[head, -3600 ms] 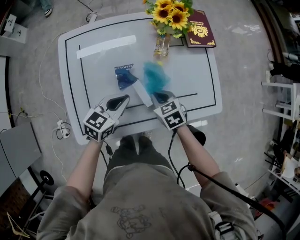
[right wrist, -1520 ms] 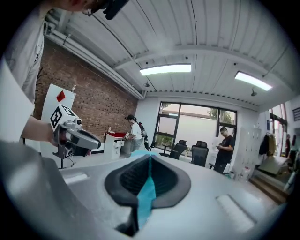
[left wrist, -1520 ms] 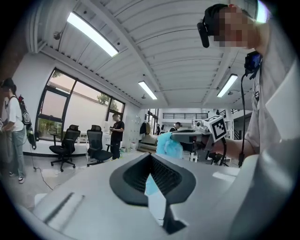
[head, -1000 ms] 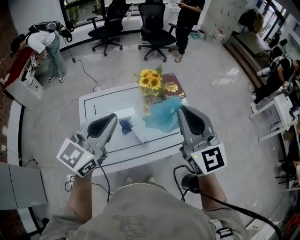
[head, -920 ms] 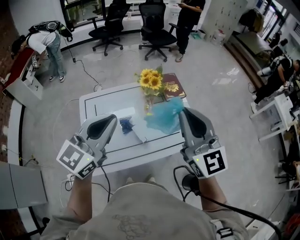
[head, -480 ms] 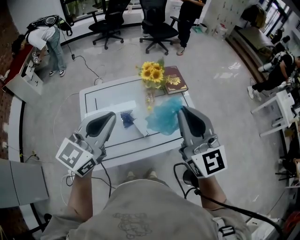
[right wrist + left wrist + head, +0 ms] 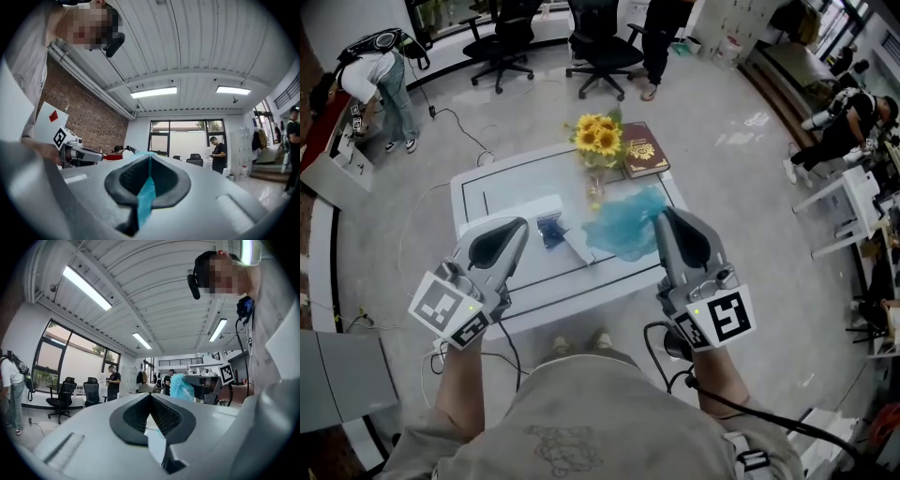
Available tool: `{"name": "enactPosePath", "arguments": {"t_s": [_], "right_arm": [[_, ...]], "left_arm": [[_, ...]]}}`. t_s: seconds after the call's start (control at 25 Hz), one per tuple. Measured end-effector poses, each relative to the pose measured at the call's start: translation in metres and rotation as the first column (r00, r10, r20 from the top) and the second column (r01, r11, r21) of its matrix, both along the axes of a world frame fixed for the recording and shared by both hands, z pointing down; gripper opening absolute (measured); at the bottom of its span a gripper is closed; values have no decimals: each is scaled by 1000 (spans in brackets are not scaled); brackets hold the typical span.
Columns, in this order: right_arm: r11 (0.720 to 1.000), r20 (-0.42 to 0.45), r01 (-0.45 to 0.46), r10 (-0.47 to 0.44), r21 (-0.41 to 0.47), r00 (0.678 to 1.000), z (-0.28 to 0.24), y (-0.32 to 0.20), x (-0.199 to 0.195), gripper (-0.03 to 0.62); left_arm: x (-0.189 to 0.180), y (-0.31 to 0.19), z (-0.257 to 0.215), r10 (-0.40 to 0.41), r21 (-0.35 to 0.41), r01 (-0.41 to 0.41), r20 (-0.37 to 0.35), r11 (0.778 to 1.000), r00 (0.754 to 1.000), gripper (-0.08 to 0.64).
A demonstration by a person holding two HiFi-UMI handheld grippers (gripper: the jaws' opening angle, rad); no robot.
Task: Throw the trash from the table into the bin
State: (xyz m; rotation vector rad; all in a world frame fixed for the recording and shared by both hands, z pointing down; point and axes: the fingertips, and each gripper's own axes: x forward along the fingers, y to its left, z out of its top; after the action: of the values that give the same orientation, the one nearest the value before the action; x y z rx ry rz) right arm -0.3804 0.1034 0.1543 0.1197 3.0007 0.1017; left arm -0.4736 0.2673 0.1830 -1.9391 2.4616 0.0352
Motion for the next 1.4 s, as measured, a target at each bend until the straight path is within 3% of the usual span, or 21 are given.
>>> {"name": "enactPosePath", "arguments": {"t_s": [0.28, 0.4, 0.48, 0.64, 0.84, 1.0, 1.12, 1.24, 1.4], "right_arm": [[992, -10, -130, 130, 5, 992, 4, -5, 26, 3], [974, -7, -226, 226, 24, 974, 1, -18, 51, 3], [951, -14, -307, 307, 37, 952, -1, -27, 77, 3], [880, -34, -471, 473, 56, 880, 1, -49, 137, 3], [801, -34, -594, 597, 70, 801, -1, -72, 212, 3], [671, -25, -737, 740, 78, 672, -4, -84, 300, 3], [584, -23, -808, 812, 78, 584, -1, -94, 363, 3], [526, -21, -848, 850, 70, 526, 1, -102, 419, 3], [489, -33, -871, 872, 55, 488, 11, -116, 483, 3]], "left_arm": [[19, -13, -2, 120, 29, -120, 2, 992, 993, -3], [40, -30, -2, 217, 45, -217, 2, 975, 976, -3], [61, -46, 1, 301, 55, -300, -5, 952, 954, -2], [108, -88, 6, 485, 82, -482, -17, 872, 874, -3], [177, -136, 2, 635, 99, -631, -9, 769, 772, -3], [242, -173, 2, 760, 106, -755, -12, 647, 650, -3], [288, -197, 5, 815, 102, -809, -17, 578, 580, -2], [334, -221, 7, 846, 107, -840, -31, 532, 532, -2], [392, -248, 13, 863, 94, -858, -43, 506, 504, -3]]}}
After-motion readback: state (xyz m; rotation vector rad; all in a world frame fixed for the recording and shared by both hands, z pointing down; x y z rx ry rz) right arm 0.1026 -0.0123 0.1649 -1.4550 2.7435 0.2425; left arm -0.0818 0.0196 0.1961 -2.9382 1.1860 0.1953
